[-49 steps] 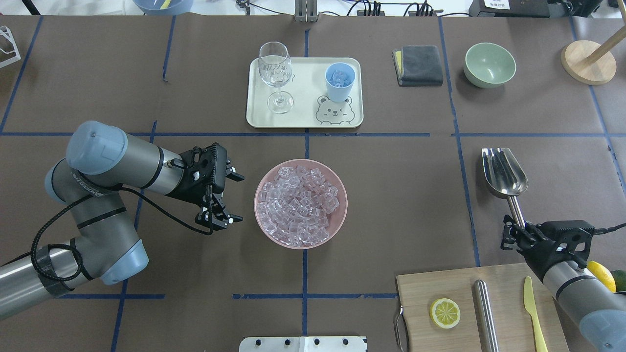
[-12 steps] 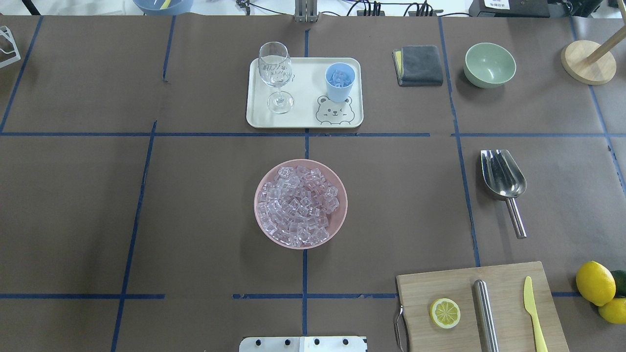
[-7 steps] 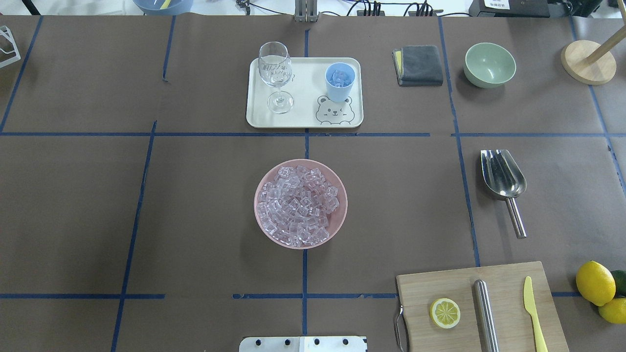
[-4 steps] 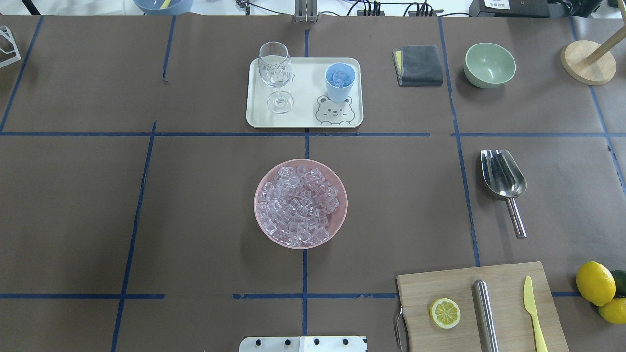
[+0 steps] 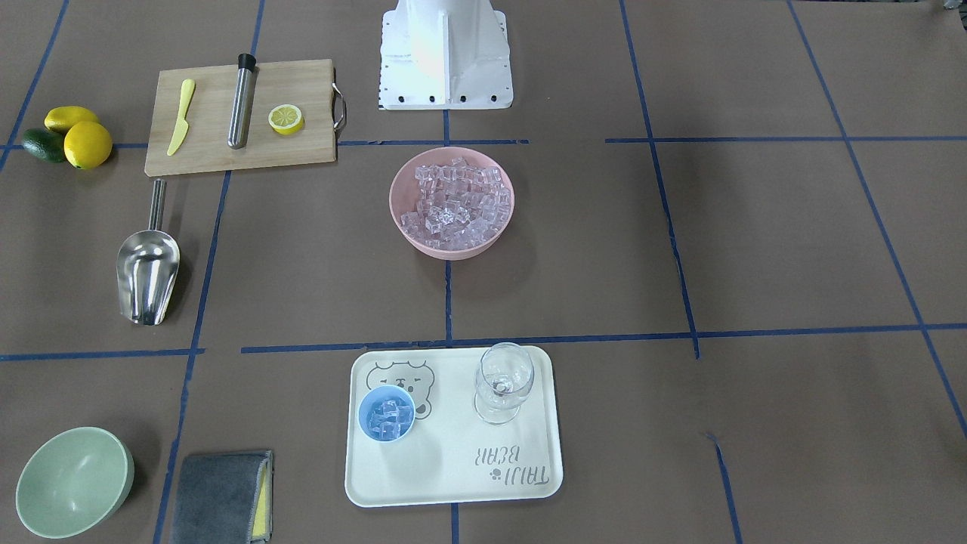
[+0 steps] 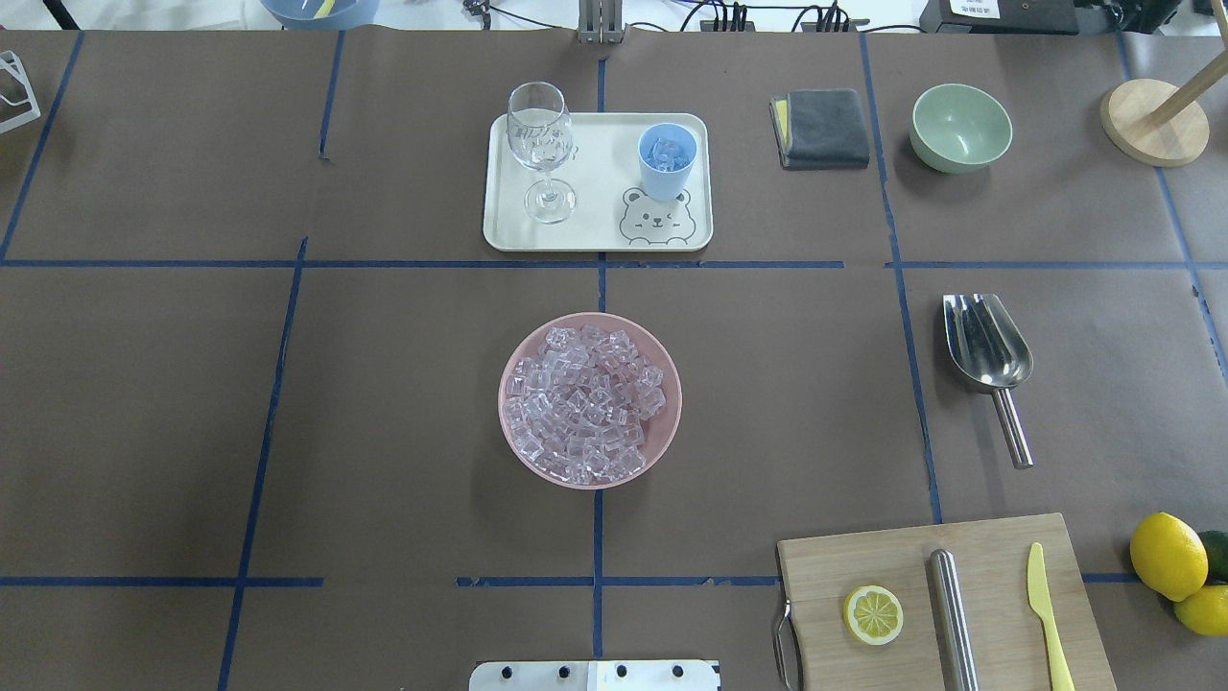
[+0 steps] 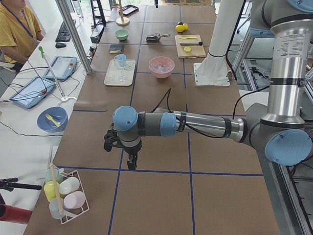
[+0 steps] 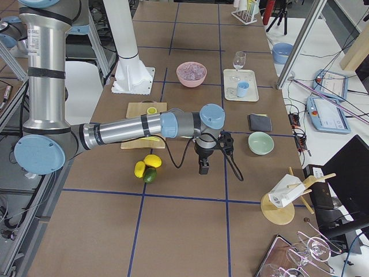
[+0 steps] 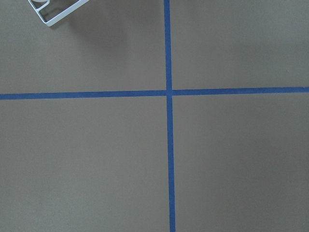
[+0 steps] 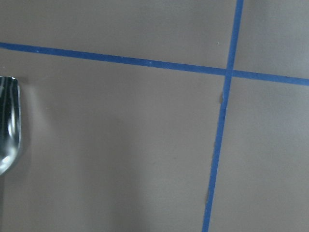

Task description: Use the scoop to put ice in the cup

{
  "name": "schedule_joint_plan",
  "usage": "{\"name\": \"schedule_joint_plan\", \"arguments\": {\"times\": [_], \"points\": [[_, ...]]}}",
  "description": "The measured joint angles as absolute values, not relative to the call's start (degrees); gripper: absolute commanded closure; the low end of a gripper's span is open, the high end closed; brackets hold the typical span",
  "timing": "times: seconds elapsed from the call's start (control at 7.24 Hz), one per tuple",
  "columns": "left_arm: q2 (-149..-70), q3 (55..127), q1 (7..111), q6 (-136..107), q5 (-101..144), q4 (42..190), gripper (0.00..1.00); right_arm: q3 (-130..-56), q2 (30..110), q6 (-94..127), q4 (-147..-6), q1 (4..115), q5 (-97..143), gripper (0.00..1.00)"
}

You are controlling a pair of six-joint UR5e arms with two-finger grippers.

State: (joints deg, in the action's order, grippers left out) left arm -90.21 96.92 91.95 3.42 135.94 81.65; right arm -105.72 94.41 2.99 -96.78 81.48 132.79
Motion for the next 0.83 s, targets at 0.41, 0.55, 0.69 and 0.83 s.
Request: {"name": "schedule_joint_plan", "arguments": {"times": [0.41, 0.55, 0.69, 0.83], "points": [[-89.86, 97.26, 92.05, 3.43, 136.00, 80.94, 0.00, -100.42, 99.85, 3.47, -80.74, 81.52, 132.25, 0.00], [-90.04, 97.24, 92.04, 3.43, 135.97, 80.66, 0.00, -99.27, 100.67, 3.55, -77.52, 81.81, 133.44, 0.00], [-90.10, 97.26, 92.05, 3.43, 135.92, 80.41, 0.00, -98.97, 100.87, 3.57, -76.74, 82.52, 135.09, 0.00], [-90.07, 97.62, 92.07, 3.43, 135.89, 79.50, 0.00, -98.96, 100.72, 3.23, -77.62, 83.35, 136.98, 0.00]]}}
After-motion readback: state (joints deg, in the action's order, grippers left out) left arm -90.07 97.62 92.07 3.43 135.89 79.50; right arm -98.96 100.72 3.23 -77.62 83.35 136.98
